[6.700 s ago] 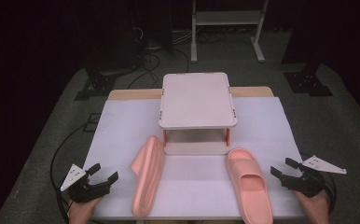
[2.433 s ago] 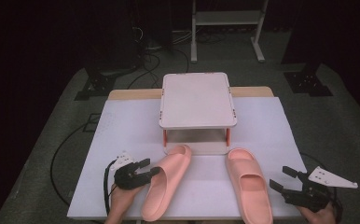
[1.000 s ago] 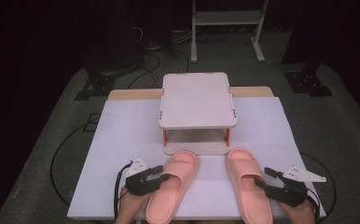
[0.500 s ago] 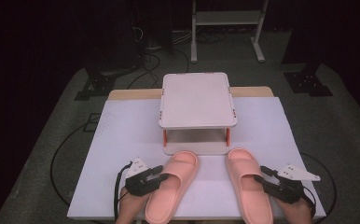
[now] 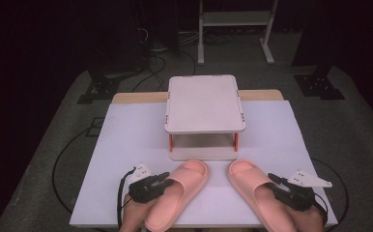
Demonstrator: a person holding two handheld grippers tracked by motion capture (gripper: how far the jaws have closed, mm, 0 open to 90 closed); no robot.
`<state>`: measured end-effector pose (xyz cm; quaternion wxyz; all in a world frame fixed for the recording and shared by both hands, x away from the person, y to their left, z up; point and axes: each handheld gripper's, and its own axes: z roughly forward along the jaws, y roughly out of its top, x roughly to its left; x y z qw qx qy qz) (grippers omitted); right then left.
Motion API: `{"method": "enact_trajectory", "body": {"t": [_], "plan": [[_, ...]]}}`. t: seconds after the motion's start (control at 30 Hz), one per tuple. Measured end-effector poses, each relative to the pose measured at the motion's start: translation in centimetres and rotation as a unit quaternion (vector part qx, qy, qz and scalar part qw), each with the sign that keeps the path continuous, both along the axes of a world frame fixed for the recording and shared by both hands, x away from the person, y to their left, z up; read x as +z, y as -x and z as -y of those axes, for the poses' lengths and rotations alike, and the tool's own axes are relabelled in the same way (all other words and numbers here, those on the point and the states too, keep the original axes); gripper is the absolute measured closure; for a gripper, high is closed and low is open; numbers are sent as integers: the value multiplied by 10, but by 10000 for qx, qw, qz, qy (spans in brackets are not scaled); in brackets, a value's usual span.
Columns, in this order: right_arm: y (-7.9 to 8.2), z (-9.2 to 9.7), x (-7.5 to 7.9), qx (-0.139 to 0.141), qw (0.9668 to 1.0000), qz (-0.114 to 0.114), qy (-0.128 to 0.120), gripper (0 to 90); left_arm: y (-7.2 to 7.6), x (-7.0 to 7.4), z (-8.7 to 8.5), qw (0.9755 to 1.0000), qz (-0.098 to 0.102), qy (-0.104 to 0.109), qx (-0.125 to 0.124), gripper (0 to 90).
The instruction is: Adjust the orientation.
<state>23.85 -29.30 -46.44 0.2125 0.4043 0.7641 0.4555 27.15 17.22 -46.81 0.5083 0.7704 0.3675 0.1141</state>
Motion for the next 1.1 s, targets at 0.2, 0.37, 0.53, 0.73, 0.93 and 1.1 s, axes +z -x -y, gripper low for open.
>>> {"method": "enact_trajectory", "body": {"t": [0.2, 0.37, 0.53, 0.73, 0.93, 1.1], "plan": [[2, -2, 2, 34, 10000, 14, -16, 714, 1, 0, 0, 10000, -3, 63, -6, 700], [4, -1, 4, 9, 10000, 24, -57, 731, 2, 2, -1, 9999, -4, 128, 10, 704], [5, -3, 5, 42, 9999, 79, -56, 751, 3, 3, -6, 9998, 23, 220, 21, 711], [5, -4, 5, 35, 10000, 61, -48, 770, 4, 5, -9, 9996, 38, 263, 80, 720], [6, -4, 7, 51, 9999, 83, -71, 783, 3, 6, -11, 9995, 72, 304, 40, 746], [6, -7, 9, 119, 9999, 93, -81, 786, 3, 9, -13, 9993, 85, 352, 53, 746]]}}
